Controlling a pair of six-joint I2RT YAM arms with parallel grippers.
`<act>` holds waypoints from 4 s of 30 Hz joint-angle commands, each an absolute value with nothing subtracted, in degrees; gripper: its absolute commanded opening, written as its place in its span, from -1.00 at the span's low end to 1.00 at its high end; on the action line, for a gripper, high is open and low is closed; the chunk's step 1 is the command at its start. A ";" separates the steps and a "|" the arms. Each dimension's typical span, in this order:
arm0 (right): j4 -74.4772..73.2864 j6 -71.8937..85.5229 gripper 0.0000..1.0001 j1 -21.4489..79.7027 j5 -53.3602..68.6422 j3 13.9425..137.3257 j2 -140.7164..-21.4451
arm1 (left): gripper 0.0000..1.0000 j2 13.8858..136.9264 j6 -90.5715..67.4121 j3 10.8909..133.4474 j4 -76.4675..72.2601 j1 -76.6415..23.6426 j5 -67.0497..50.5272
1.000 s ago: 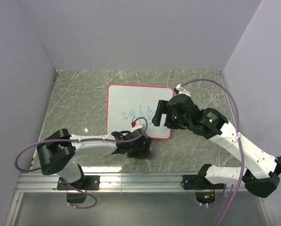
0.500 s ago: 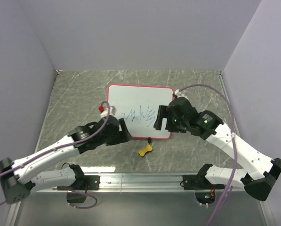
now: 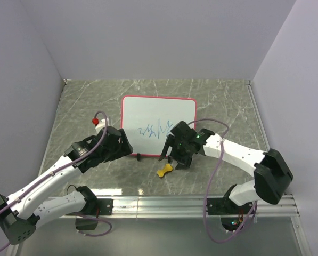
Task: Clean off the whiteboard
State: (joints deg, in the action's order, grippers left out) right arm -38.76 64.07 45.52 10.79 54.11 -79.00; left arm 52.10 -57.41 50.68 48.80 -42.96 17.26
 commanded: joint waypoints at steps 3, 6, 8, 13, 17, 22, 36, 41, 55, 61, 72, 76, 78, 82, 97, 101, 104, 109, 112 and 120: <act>-37.53 72.32 0.84 45.97 13.27 57.75 -84.28 | 0.67 50.55 -55.46 50.63 49.13 -42.45 16.70; -37.53 74.79 0.82 46.84 12.92 56.52 -85.16 | 0.67 48.88 -55.63 49.84 48.78 -42.28 16.52; -37.62 75.41 0.80 47.37 12.57 56.60 -86.13 | 0.67 48.17 -55.90 49.31 49.13 -42.28 16.52; -38.41 77.78 0.75 48.69 11.95 57.22 -89.90 | 0.66 46.93 -55.37 48.60 48.87 -42.28 15.47; -37.89 79.27 0.70 49.22 11.25 56.34 -91.84 | 0.67 47.11 -54.84 49.13 49.39 -42.27 15.29; -34.99 80.68 0.47 49.22 9.24 55.54 -94.47 | 0.67 47.64 -53.61 50.36 50.18 -42.28 14.86; -33.84 82.27 -0.20 52.03 2.20 55.02 -98.61 | 0.65 43.51 -53.70 52.73 57.30 -42.19 13.45; -36.82 81.39 -0.54 53.44 0.09 56.95 -96.60 | 0.66 42.54 -53.62 52.82 58.36 -42.19 13.62; -39.90 73.83 -1.00 53.96 -3.34 54.32 -80.78 | 0.96 53.34 -35.98 62.13 46.96 -36.14 17.15; -42.79 67.87 -1.00 53.79 -8.87 56.24 -69.97 | 0.83 59.06 -25.25 63.64 33.68 -22.60 0.45; -48.08 54.85 -1.00 47.91 -12.84 63.81 -62.14 | 0.68 68.99 -18.72 61.70 13.29 -7.39 -26.79; -48.60 49.76 -1.00 43.60 -11.78 65.65 -62.05 | 0.60 74.68 -19.34 62.14 8.71 -2.91 -34.70; -49.21 48.17 -1.00 42.10 -11.86 67.58 -63.10 | 0.52 77.24 -18.64 62.75 7.91 -1.94 -38.31; -49.75 44.48 -1.00 40.34 -11.34 71.10 -66.87 | 0.44 84.35 -17.58 63.28 4.67 -1.76 -44.29; -47.11 38.50 -1.00 37.62 -8.88 80.94 -77.95 | -0.04 92.99 -21.71 61.18 -5.36 -1.76 -50.01; -44.92 37.71 -1.00 37.53 -8.35 82.79 -80.59 | -0.27 92.02 -22.59 58.28 -6.94 -1.76 -50.54; -43.51 37.53 -1.00 37.70 -7.30 84.11 -83.14 | -0.33 90.27 -22.85 55.55 -7.21 -1.76 -49.31; -41.84 37.35 -1.00 37.97 -4.93 87.18 -88.67 | -0.47 86.31 -25.13 48.70 -10.80 -2.19 -47.11; -40.70 36.92 -1.00 39.54 -4.66 89.03 -91.75 | -0.71 84.90 -25.58 46.50 -10.64 -3.16 -45.18; -40.52 36.74 -1.00 47.02 -6.24 95.71 -103.18 | -0.99 82.27 -25.40 42.63 -9.76 -4.39 -42.02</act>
State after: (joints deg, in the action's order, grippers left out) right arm -41.95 37.41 44.82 -5.93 92.38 -100.79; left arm 83.31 -26.48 44.69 -12.67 -2.42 -43.40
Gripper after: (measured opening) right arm 0.375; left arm 0.292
